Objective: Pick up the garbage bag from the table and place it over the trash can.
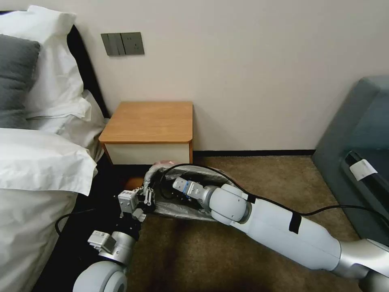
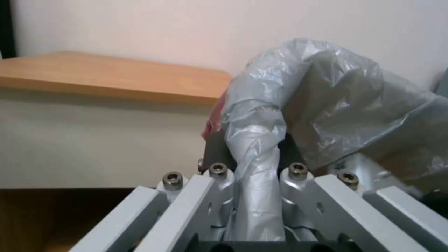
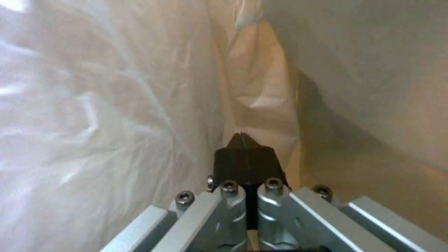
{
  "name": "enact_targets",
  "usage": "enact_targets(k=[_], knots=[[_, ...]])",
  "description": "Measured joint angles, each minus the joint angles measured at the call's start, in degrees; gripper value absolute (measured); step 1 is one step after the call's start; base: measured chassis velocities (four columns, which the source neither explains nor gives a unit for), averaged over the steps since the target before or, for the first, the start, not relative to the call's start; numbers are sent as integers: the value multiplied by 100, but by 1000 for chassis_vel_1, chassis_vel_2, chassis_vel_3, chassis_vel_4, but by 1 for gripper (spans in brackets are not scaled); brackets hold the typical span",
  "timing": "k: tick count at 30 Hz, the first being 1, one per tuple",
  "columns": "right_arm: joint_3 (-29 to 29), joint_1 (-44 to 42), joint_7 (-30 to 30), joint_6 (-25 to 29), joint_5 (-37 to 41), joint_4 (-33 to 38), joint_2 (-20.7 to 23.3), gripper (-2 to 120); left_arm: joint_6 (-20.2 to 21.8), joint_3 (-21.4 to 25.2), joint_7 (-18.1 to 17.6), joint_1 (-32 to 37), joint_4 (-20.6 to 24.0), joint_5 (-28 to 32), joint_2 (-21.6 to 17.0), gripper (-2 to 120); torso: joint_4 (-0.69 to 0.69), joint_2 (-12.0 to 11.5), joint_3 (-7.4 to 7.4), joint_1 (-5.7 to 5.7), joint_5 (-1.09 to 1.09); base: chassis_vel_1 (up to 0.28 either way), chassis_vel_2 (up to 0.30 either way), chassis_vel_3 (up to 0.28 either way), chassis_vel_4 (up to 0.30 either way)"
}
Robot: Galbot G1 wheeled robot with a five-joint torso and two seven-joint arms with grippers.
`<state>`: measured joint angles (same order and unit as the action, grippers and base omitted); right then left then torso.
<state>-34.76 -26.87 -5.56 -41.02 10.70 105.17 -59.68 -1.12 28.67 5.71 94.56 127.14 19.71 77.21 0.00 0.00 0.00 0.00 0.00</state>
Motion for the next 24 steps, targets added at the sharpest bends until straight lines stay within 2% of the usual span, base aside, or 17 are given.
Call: enact_targets(k=[6, 18, 24], knots=[[2, 98, -568, 139, -287, 245, 198, 0, 115, 46, -62, -18, -29, 59, -23, 7, 0, 0, 0, 0, 0, 0, 0, 0, 0], [4, 170, -685, 173, -129, 765, 518, 0, 210, 171, -168, -51, -142, 163, -20, 7, 0, 0, 0, 0, 0, 0, 0, 0, 0], [270, 108, -789, 238, 62, 1156, 846, 0, 270, 245, -269, -64, -221, 286, -46, 6, 0, 0, 0, 0, -1, 0, 0, 0, 0]])
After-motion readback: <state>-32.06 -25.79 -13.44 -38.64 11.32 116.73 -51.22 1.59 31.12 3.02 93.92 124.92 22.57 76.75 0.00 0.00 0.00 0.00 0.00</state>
